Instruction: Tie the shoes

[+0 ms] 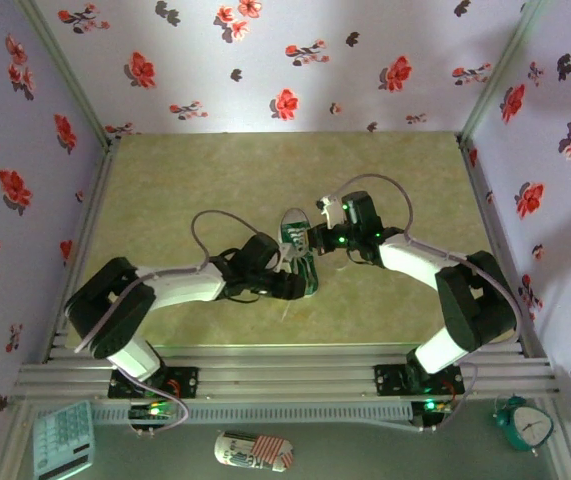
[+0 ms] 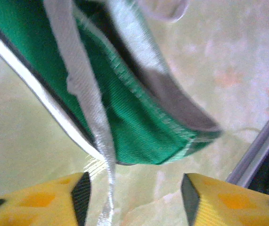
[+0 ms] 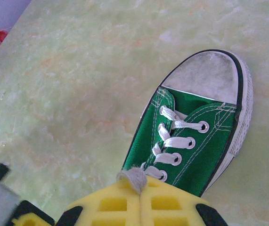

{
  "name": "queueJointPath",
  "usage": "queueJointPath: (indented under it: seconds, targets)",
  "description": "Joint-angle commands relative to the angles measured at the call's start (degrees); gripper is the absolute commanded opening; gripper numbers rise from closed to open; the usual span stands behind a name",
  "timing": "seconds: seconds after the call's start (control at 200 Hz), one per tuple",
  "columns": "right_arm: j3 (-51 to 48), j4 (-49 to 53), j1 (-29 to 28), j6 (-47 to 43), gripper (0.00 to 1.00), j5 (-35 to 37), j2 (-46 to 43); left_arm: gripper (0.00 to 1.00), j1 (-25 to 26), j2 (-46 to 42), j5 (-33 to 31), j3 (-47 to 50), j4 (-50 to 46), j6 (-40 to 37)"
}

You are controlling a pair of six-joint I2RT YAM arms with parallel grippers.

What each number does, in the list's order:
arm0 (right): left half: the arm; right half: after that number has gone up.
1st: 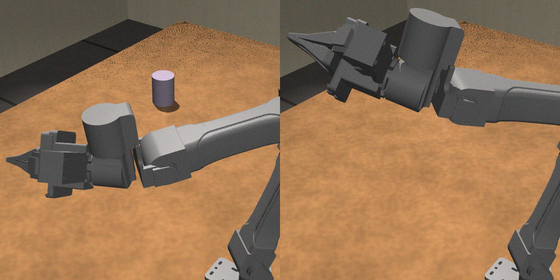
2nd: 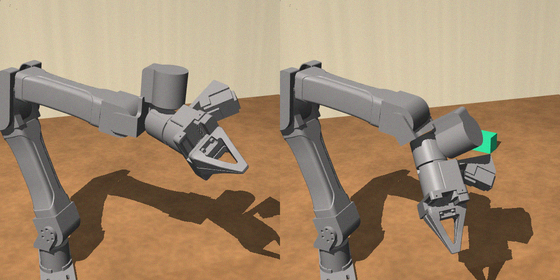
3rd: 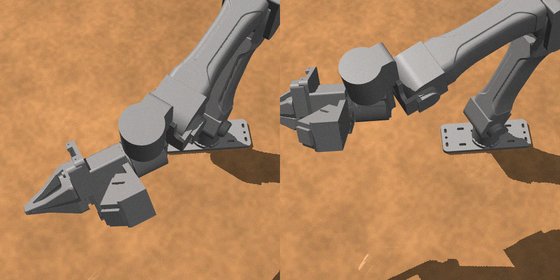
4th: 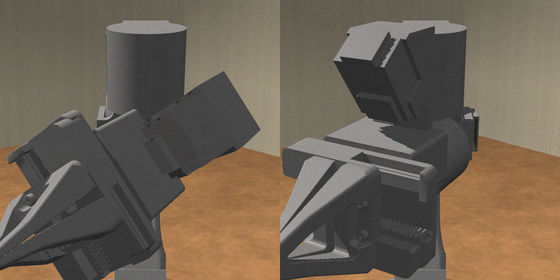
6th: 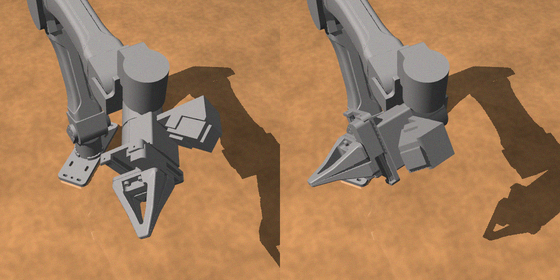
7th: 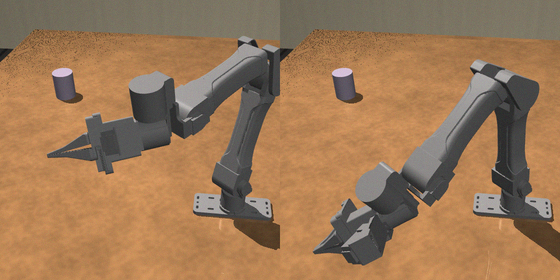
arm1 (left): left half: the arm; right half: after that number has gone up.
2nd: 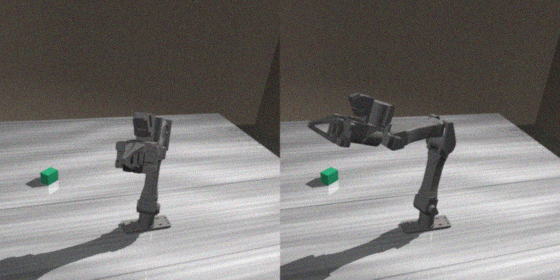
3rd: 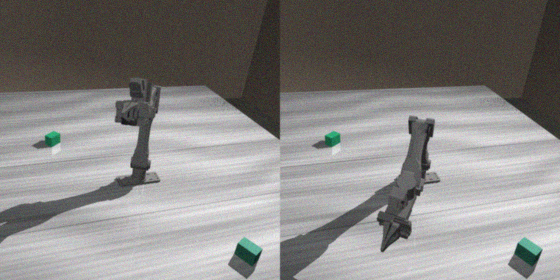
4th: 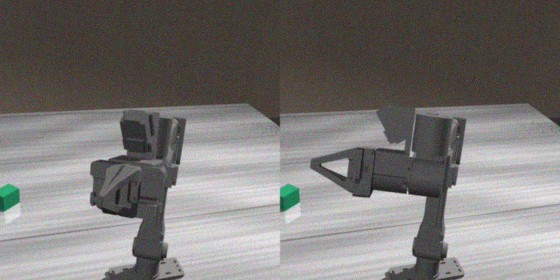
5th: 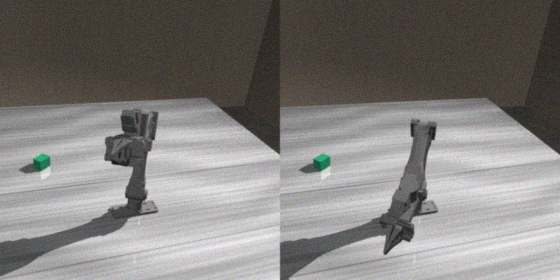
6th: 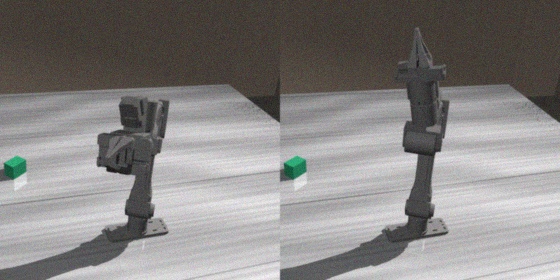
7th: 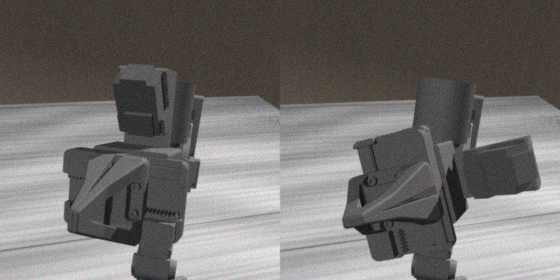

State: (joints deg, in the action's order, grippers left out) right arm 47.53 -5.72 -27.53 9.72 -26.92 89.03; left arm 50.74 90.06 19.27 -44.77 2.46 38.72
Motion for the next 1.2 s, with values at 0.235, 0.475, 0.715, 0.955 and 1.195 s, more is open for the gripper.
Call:
queueJointPath:
  seconds: [0.235, 0.475, 0.715, 0.955, 1.195]
  targets:
    - [0.3, -1.7, -1.2, 0.0, 0.0, 0.9, 0.8, 0.63, -6.7, -9.4, -4.4, 1.2, -0.8, 0.1]
    - [0.3, -1.3, -2.0, -0.5, 0.0, 1.6, 0.4, 0.46, -9.0, -3.5, -6.7, -4.5, 0.5, 6.8]
    - [-0.1, -0.5, -2.2, -0.9, 0.0, 2.6, -0.2, 0.45, -7.8, 0.9, -6.8, -8.0, 1.8, 10.2]
    - [-0.3, -0.5, -2.2, -1.1, 0.0, 2.8, -0.4, 0.34, -6.7, 4.8, -6.6, -11.3, 0.4, 10.2]
    - [-0.4, -0.2, -2.2, -1.4, 0.0, 2.9, -0.5, 0.33, -6.2, 6.7, -7.1, -12.2, -1.4, 10.5]
